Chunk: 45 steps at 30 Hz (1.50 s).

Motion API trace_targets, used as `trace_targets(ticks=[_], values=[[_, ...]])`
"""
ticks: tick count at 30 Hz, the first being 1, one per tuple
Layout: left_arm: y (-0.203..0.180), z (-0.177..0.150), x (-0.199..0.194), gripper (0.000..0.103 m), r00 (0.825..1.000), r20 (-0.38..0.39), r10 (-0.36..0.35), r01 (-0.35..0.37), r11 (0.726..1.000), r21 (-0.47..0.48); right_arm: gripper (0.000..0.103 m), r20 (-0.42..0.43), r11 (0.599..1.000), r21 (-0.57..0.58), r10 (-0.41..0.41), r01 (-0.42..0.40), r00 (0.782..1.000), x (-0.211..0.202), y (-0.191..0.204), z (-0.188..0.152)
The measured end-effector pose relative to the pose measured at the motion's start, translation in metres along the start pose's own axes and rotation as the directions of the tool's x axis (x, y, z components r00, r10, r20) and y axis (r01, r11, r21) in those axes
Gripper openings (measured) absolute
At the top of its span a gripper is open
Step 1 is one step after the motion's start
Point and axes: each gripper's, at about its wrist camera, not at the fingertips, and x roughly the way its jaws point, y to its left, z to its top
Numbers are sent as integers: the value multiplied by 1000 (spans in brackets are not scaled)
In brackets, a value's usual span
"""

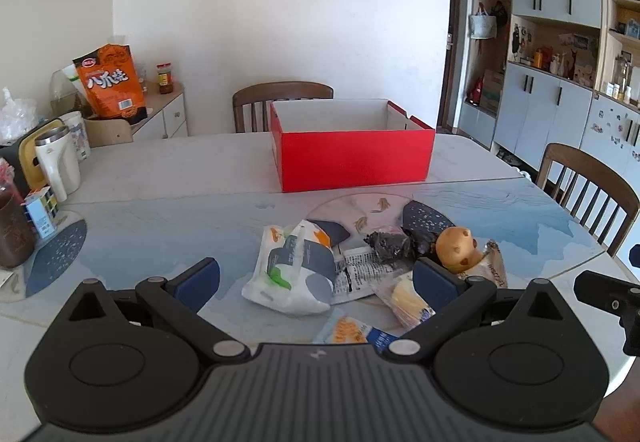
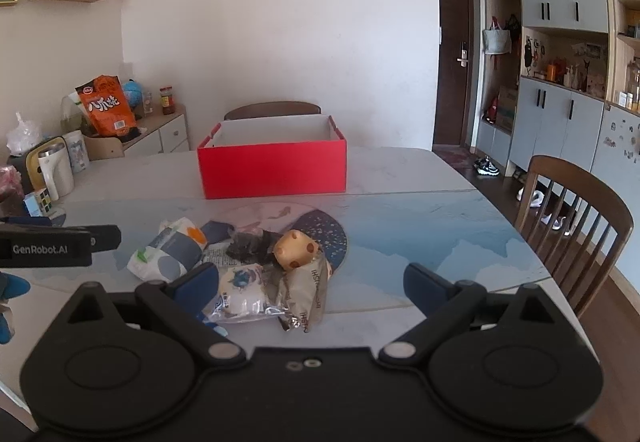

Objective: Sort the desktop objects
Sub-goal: 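Grasp the white-green tissue pack with the left gripper while the right grasps the silver foil bag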

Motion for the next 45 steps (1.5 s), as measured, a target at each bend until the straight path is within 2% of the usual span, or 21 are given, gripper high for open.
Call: trace_targets(ticks=[9,18,25,39,45], values=[[15,3,41,103,1000,-15,-18,18,999,41,97,-58,997,41,-58,61,997,44,8,0],[26,3,91,103,998,-65,-27,30,998,53,94,-127,995,41,-89,95,988,93,14,-3],[29,-2,123,103,995,-95,-23,29,998,62,91,-200,992,51,-100,112,975,127,10,-7],[38,-14,169,103,982,-180,-55,66,996,56,89,-277,990,84,-86,113,957,162,13,-16],[36,-19,179,103,981,-190,-47,63,995,77,89,-299,990,88,-81,112,951,169,10,-19]])
